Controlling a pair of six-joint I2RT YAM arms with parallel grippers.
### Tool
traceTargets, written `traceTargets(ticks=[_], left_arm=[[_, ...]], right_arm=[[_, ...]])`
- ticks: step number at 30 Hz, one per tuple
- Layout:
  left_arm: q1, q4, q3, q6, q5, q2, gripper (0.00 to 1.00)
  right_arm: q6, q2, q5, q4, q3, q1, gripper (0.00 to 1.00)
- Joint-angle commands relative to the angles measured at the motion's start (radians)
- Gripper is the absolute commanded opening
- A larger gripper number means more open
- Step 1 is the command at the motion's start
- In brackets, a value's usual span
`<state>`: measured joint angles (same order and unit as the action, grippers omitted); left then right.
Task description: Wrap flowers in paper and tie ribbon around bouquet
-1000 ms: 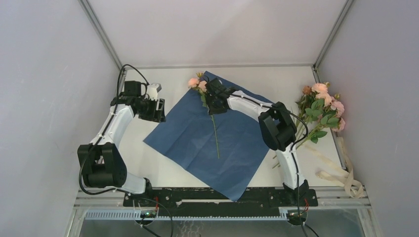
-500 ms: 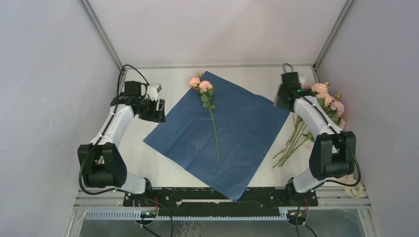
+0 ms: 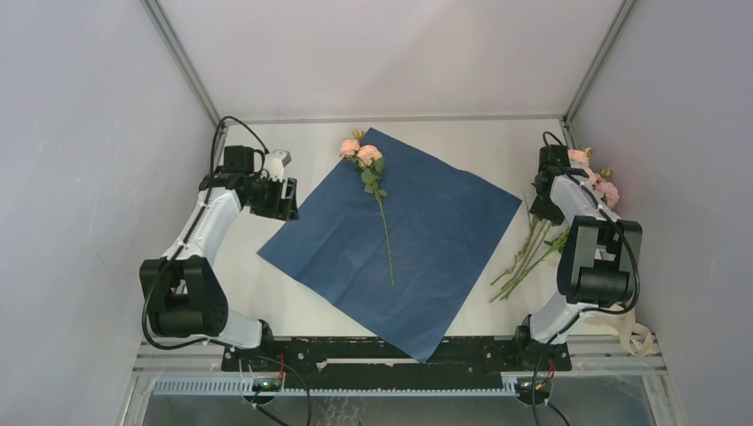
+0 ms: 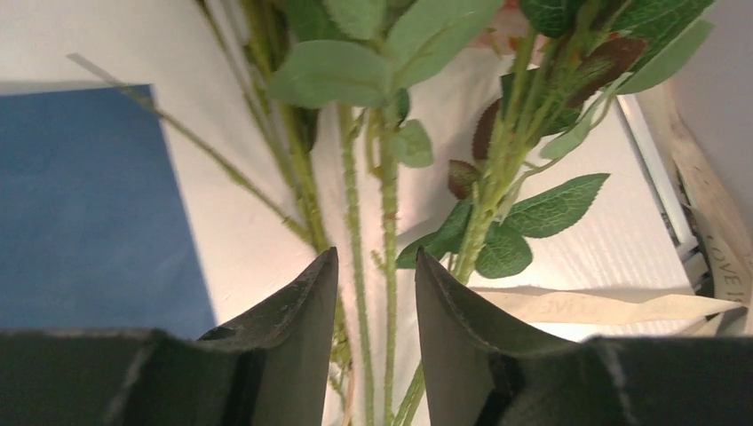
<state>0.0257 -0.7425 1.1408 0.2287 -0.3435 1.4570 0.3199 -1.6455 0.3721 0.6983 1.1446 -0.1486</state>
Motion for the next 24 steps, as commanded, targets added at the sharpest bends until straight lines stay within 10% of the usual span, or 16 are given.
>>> traceTargets(ticks=[1, 10, 24], left_arm=[[0.0, 0.02, -0.027, 0.016, -0.027, 0.006, 0.72], [0.0, 0.02, -0.026, 0.013, -0.03, 0.014, 0.71], [0.0, 0.017, -0.021, 0.012, -0.043, 0.014, 0.72]], right_arm=[[-0.032, -0.032, 0.107, -0.049, -0.017, -0.016, 0.44], [-0.037, -0.112, 0.044, -0.101, -0.02, -0.047, 0.39], [-0.085, 0.089, 0.071, -0.13, -0.04, -0.045, 0.0]])
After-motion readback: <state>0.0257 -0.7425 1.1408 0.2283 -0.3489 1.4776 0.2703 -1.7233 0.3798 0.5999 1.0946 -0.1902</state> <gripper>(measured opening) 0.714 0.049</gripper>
